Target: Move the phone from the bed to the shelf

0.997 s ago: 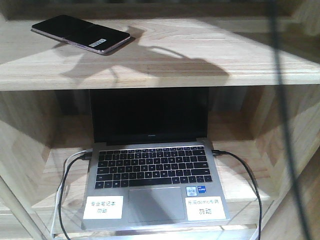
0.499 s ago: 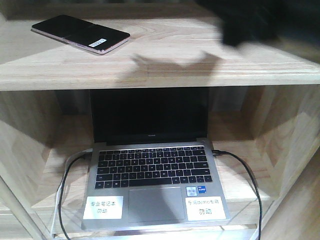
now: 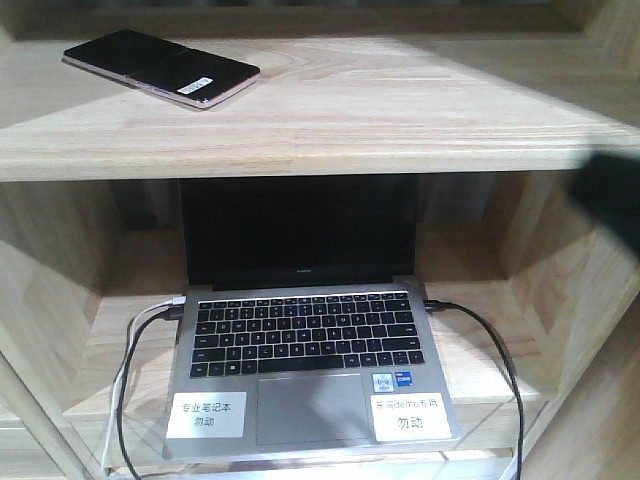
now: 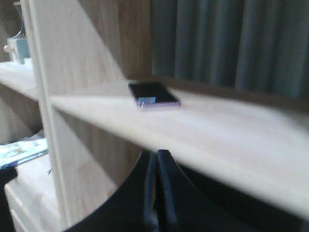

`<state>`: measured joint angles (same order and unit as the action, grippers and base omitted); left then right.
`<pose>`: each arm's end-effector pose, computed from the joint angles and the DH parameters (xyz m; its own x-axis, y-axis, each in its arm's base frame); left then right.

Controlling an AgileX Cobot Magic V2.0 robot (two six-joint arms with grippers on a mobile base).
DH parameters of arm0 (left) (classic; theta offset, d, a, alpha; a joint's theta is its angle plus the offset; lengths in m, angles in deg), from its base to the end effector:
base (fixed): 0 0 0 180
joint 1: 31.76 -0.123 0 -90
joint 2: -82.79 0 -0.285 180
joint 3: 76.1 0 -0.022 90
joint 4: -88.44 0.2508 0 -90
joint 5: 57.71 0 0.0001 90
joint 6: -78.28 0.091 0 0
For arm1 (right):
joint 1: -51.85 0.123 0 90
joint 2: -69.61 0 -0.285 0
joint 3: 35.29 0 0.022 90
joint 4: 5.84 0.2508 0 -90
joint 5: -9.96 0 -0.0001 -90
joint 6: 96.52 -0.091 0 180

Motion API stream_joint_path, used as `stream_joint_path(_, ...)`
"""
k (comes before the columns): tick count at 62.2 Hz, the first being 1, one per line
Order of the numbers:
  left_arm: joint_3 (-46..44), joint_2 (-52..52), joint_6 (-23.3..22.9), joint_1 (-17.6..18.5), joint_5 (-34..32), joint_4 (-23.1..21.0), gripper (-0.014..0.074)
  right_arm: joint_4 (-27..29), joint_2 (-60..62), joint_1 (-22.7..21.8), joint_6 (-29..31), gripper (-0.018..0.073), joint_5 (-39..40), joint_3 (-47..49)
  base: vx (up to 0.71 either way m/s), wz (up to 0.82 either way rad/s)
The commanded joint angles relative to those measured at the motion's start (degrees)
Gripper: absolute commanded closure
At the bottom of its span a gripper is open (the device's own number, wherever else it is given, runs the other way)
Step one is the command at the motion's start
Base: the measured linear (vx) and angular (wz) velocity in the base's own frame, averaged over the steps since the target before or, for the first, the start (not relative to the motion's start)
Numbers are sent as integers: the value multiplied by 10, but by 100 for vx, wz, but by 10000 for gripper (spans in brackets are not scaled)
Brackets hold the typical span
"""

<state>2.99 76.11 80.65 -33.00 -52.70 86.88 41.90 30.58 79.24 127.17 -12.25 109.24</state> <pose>0.0564 0.0010 0.1953 -0.0139 0.0139 -0.9998 -0.0191 0.9997 0.0142 0.0786 0.0695 0.3908 -0.0200 0.0245 -0.9995 -0.6898 0.7233 0.0315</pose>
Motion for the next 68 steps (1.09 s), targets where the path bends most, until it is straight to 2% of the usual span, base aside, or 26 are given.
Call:
stream_joint_path(1,-14,4,-5,-2,-41,-6,595,12,42,-2,-12,564,35,-31,0,0)
stream_joint_path(15,-14,4,-5,-2,-41,-6,595,15,140,-2,-15,564,35,-114,0,0)
stream_joint_path(29,-14,4,-5,-2,-41,-6,595,21,185,-2,-14,564,33,-171,0,0)
stream_joint_path(68,-14,4,-5,-2,-41,-6,595,25,186,-2,-14,564,21,-179,0,0)
